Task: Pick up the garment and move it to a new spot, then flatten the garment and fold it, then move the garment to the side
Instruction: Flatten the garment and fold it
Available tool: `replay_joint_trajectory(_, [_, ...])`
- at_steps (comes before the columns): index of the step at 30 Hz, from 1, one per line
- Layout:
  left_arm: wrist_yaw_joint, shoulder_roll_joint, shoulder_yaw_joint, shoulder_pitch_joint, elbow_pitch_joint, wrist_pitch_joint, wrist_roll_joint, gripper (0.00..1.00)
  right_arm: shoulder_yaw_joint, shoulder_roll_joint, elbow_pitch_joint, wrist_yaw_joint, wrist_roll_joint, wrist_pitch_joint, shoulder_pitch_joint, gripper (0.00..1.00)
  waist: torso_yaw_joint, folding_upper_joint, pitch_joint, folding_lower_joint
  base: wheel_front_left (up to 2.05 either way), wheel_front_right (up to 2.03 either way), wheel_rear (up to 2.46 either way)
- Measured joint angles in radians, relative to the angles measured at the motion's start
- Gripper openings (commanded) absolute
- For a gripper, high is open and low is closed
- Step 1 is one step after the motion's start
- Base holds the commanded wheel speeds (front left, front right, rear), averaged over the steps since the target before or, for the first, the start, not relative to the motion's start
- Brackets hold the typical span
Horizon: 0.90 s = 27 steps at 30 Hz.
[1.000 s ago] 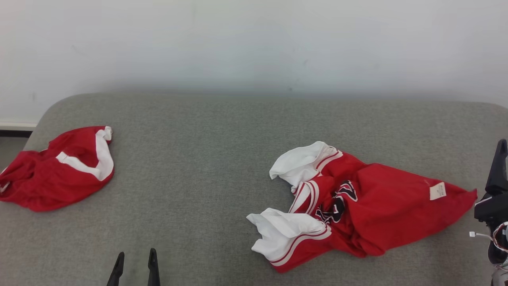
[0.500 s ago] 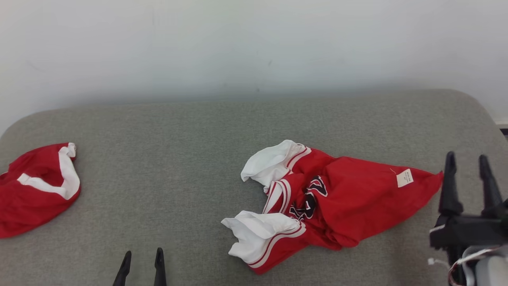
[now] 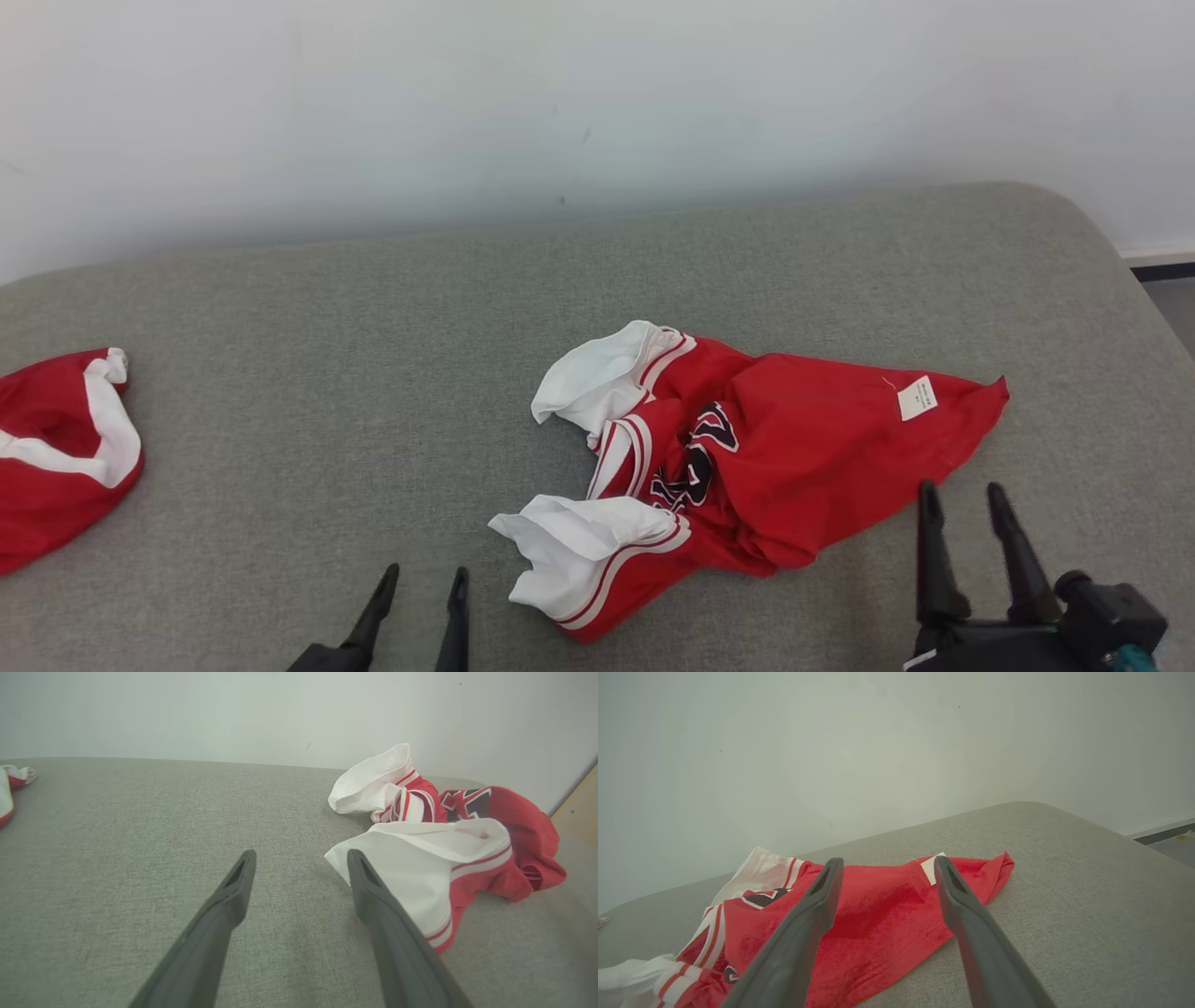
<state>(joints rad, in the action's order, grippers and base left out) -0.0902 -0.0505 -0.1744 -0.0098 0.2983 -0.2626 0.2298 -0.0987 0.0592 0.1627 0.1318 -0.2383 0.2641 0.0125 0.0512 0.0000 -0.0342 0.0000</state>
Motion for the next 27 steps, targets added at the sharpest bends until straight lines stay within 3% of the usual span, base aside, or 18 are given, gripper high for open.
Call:
replay_joint_trajectory(8, [-0.026,0.000,-0.098,-0.076,0.128,0.000,0.009,1.00,0.105,-0.007,0.033,0.000,-0.059,0.000,-0.022,1.00,0.033,0.0000,-0.026,0.0001,0.00,0.00,0.00])
replay_joint_trajectory(18, [-0.039,0.001,-0.197,-0.151,0.304,0.000,0.040,1.00,0.124,-0.007,0.042,0.000,-0.070,0.000,-0.007,1.00,0.063,0.0000,-0.049,0.0000,0.00,0.00,0.00])
replay_joint_trajectory(19, [-0.039,0.001,-0.205,-0.159,0.319,0.000,0.051,0.56,0.124,-0.007,0.043,0.000,-0.070,0.000,-0.007,1.00,0.064,0.0000,-0.051,0.0000,0.00,0.00,0.00])
replay_joint_trajectory(20, [-0.039,0.001,-0.209,-0.165,0.330,0.000,0.055,0.21,0.124,-0.007,0.043,0.000,-0.070,0.000,-0.007,1.00,0.065,0.0001,-0.052,0.0001,0.00,0.00,0.00])
replay_joint_trajectory(21, [-0.040,0.001,-0.212,-0.172,0.339,0.000,0.056,0.00,0.123,-0.007,0.043,0.000,-0.070,0.000,-0.006,1.00,0.065,0.0000,-0.053,0.0001,0.00,0.00,0.00])
replay_joint_trajectory(27, [-0.041,0.002,-0.214,-0.195,0.361,0.000,0.072,0.00,0.113,-0.007,0.042,0.000,-0.070,0.000,-0.005,1.00,0.054,0.0000,-0.056,0.0001,0.00,0.00,0.00])
